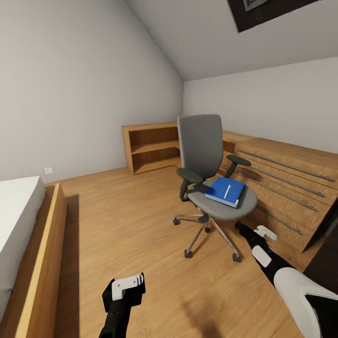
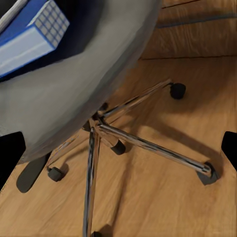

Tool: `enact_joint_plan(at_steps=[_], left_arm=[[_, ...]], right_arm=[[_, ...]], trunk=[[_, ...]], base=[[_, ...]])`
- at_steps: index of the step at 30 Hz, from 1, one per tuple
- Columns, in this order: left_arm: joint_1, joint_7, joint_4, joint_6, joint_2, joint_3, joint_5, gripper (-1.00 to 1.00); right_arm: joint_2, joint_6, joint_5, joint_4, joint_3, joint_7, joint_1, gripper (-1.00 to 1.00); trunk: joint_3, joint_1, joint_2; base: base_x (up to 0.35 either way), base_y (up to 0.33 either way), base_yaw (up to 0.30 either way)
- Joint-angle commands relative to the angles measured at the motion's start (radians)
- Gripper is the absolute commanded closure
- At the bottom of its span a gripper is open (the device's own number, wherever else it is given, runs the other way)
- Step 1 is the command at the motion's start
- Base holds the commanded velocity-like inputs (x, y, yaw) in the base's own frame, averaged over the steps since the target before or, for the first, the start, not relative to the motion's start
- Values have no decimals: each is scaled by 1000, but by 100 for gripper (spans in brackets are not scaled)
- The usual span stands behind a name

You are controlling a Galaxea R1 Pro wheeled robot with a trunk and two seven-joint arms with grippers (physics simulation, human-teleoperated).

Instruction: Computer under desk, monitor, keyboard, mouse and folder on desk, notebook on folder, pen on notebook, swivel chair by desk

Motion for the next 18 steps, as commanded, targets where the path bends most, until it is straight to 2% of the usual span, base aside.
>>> enact_joint_plan(at_steps=[1,5,9,12,15,18], left_arm=[[0,5,-2,4,0,-1,7,-100],[0,5,1,7,-1,-22,7,-100],[0,6,13,8,-1,-45,6,-100],[0,6,15,8,-1,-48,5,-100],[0,6,20,10,-1,-49,6,-100],[0,6,39,11,0,-48,7,-100]], right_arm=[[0,-12,-7,1,-4,7,0,-100],[32,-70,6,-6,-5,7,5,-100],[69,-180,68,-26,-4,5,55,-100],[91,-206,104,-63,-4,5,98,-100],[134,-221,160,-193,-3,3,185,-100],[158,-224,236,-391,-2,-12,332,-100]], trunk=[[2,-4,7],[15,-19,35],[28,-35,63],[37,-46,84],[46,-58,105],[56,-69,126]], base=[[-1,0,0],[0,0,0],[0,0,0],[0,0,0],[0,0,0],[0,0,0]])
